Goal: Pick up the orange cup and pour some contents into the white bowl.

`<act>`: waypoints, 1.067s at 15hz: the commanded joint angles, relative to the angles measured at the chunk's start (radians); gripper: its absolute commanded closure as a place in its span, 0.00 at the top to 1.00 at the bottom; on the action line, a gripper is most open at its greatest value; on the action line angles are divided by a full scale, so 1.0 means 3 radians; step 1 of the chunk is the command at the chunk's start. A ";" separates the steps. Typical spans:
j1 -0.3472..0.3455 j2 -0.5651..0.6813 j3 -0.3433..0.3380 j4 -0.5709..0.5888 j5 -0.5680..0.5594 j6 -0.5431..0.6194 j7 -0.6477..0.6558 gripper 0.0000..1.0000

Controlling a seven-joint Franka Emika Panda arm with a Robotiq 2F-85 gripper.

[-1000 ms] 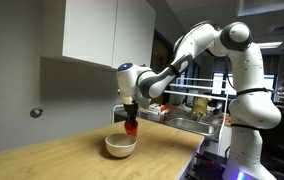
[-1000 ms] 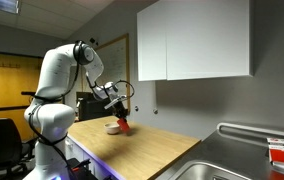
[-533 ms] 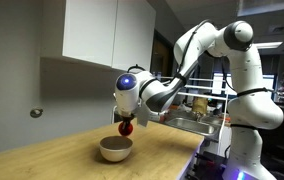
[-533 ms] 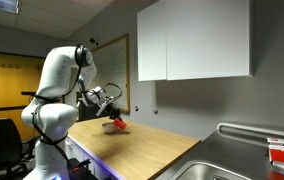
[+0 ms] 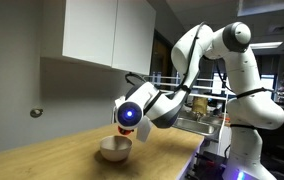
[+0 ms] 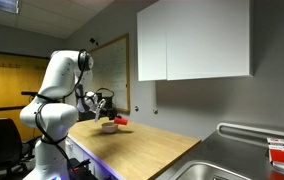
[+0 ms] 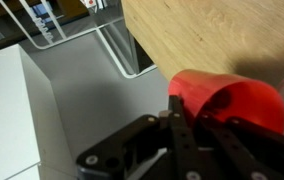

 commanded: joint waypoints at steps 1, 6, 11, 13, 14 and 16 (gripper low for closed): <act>0.0120 0.0208 0.0138 0.0084 -0.0191 -0.0534 0.0331 0.02; 0.0321 0.0385 0.0215 0.0054 -0.0416 -0.1100 0.0500 0.02; 0.0494 0.0437 0.0246 0.0042 -0.0698 -0.1561 0.0508 0.02; 0.0527 0.0451 0.0259 0.0042 -0.0800 -0.1683 0.0499 0.02; 0.0543 0.0452 0.0267 0.0038 -0.0842 -0.1735 0.0494 0.02; 0.0568 0.0474 0.0267 0.0043 -0.0933 -0.1839 0.0496 0.02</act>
